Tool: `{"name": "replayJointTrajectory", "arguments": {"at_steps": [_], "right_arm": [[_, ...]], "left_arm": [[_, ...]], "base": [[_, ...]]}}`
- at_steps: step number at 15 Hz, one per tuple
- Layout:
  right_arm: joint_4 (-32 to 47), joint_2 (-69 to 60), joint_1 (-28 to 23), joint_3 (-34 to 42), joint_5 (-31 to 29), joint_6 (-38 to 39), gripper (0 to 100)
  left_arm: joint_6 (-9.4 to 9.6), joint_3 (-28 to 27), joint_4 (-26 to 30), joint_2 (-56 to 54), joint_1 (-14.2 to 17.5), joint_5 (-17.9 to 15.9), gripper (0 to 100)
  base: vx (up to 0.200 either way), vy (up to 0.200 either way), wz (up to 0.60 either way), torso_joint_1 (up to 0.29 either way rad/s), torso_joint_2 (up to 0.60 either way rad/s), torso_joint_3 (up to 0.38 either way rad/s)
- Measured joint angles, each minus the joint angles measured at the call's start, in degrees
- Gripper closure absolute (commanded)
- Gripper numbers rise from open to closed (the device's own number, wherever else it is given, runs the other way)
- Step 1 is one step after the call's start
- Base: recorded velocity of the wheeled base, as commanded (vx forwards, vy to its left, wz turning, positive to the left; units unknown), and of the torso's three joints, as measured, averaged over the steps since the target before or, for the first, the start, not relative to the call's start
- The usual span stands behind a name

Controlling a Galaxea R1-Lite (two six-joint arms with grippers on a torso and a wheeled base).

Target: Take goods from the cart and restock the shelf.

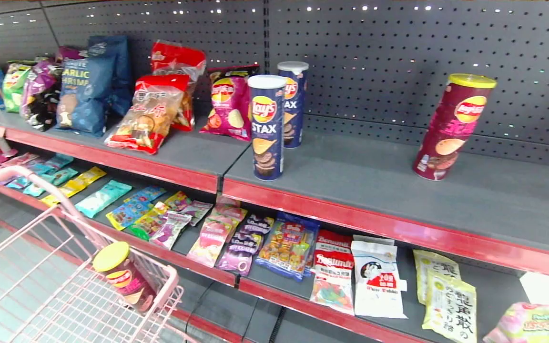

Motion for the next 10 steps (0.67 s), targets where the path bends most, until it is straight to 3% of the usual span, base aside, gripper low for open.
{"name": "replayJointTrajectory", "arguments": {"at_steps": [4, 7, 10], "right_arm": [[0.02, 0.00, 0.00, 0.00, -0.01, -0.02, 0], [0.02, 0.00, 0.00, 0.02, 0.00, 0.06, 0], [0.05, 0.00, 0.02, 0.10, 0.00, 0.24, 0]], "left_arm": [[-0.01, 0.00, 0.00, 0.00, -0.02, 0.00, 0], [-0.04, -0.02, -0.02, 0.00, 0.00, 0.00, 0], [-0.04, -0.02, 0.00, 0.00, 0.00, -0.01, 0]], "base": [[0.000, 0.000, 0.60, -0.001, 0.00, -0.002], [0.000, 0.000, 0.00, 0.000, 0.00, 0.000], [0.000, 0.000, 0.00, -0.129, 0.36, 0.225]]}}
